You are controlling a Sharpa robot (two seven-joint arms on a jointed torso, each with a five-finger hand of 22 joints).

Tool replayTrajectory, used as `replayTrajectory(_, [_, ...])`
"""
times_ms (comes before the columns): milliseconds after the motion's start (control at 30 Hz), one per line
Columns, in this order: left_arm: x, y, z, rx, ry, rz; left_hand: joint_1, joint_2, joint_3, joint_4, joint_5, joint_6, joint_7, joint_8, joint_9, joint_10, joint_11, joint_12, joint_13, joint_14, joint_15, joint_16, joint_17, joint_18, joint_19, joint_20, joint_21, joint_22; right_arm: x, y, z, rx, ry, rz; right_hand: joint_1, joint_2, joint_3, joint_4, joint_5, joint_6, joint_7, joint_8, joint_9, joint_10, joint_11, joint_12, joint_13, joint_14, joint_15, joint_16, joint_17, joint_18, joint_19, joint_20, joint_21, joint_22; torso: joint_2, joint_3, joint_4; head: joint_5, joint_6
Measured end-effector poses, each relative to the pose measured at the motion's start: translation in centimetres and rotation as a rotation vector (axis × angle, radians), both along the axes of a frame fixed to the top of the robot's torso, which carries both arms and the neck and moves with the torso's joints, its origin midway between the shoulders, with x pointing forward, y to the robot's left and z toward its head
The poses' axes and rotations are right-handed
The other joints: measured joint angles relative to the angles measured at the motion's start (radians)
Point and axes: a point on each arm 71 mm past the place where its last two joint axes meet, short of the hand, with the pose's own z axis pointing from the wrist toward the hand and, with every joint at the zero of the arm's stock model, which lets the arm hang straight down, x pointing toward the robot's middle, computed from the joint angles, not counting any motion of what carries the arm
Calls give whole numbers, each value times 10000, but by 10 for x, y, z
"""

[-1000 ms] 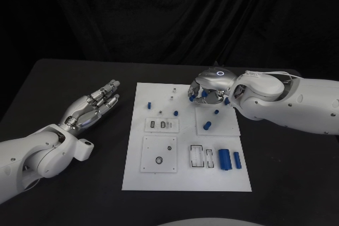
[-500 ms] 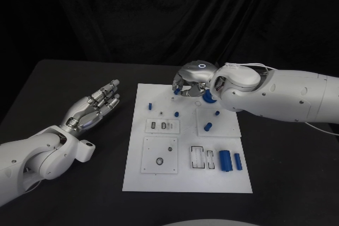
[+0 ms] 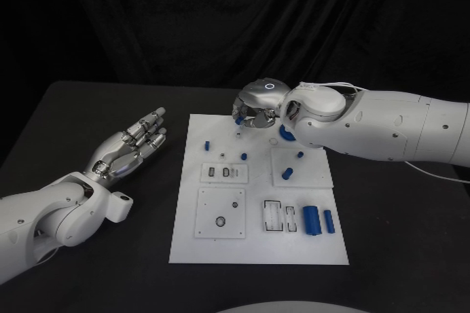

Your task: Assemble the parts on the task board

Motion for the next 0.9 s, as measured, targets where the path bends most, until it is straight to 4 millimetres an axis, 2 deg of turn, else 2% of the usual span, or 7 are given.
replayTrajectory(200, [1,0,0,11,-1,12,0,0,47,11,-49,0,0,0,0,-5,78,0,2,0,0,0,0,0,0,0,0,-6,3,2,0,-105,-133,-111,-2,-2,26,-28,-1,-2,28,-20,3,0,0,-2,-5,0,0,0,0,0,0,0,0,-1,1,3,17,-47,-43])
replayTrajectory(267, [1,0,0,8,0,-3,0,0,57,2,-49,0,0,0,1,-9,171,0,2,0,1,0,1,0,0,0,0,-7,3,3,0,-127,-160,-141,-3,-3,27,-28,-2,0,32,-38,3,0,1,-12,-11,-18,18,0,-1,0,0,0,0,-1,1,-1,19,-54,-53])
replayTrajectory(500, [2,0,-1,15,2,-5,0,0,57,1,-101,0,0,0,1,25,206,0,4,0,1,0,2,0,0,1,0,-7,4,0,1,-150,-237,-258,-3,-4,54,-1,-2,-14,50,-68,8,0,1,-15,-21,-35,35,0,-1,1,35,35,0,-1,1,-16,12,-30,-55])
replayTrajectory(900, [3,0,-1,22,12,-24,-41,-40,56,1,-101,1,1,0,3,-11,241,0,-1,20,54,0,6,0,1,1,0,-6,4,-10,1,-26,-355,-456,-8,-4,53,-1,71,-15,87,-85,11,16,17,-56,-15,-35,35,0,33,2,0,70,0,-2,-19,-10,0,-16,-117])
